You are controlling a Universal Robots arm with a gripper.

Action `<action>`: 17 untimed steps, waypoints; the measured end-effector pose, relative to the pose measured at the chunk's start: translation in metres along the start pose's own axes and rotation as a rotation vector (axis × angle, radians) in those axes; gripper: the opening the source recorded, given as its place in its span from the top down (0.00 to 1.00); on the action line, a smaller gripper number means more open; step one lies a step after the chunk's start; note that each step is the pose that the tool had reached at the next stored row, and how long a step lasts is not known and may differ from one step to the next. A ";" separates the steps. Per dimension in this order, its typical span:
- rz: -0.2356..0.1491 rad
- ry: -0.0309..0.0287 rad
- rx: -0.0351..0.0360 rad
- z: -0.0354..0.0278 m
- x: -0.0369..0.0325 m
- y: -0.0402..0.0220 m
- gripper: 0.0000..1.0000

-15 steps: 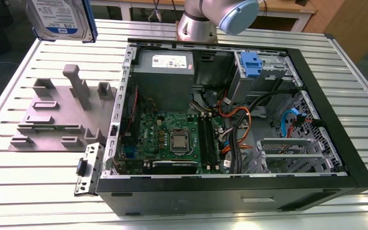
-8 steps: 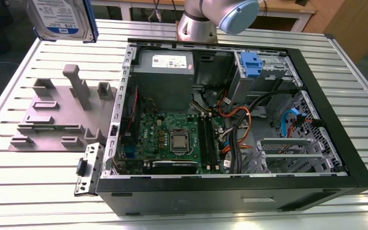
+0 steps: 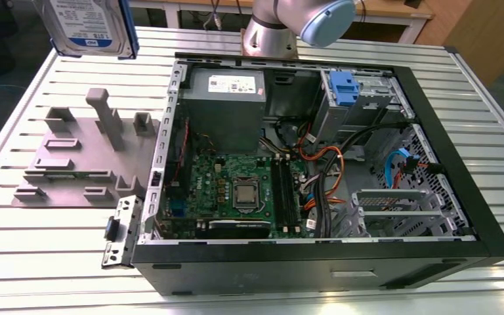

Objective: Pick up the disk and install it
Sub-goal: 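Pick up the disk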

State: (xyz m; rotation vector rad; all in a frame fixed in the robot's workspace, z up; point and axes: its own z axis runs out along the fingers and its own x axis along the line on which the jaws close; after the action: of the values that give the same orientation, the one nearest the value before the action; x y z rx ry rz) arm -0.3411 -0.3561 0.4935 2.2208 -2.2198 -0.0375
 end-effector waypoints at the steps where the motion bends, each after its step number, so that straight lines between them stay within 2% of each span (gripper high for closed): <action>1: 0.000 0.0000 0.0000 0.0000 0.0005 0.0000 0.64; 9: 0.000 0.0000 0.0000 -0.0001 0.0046 -0.0002 0.64; 17: 0.000 0.0001 -0.0001 -0.0003 0.0047 -0.0096 0.64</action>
State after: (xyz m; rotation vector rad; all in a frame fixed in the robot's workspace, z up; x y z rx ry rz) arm -0.3315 -0.3608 0.4936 2.2208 -2.2197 -0.0375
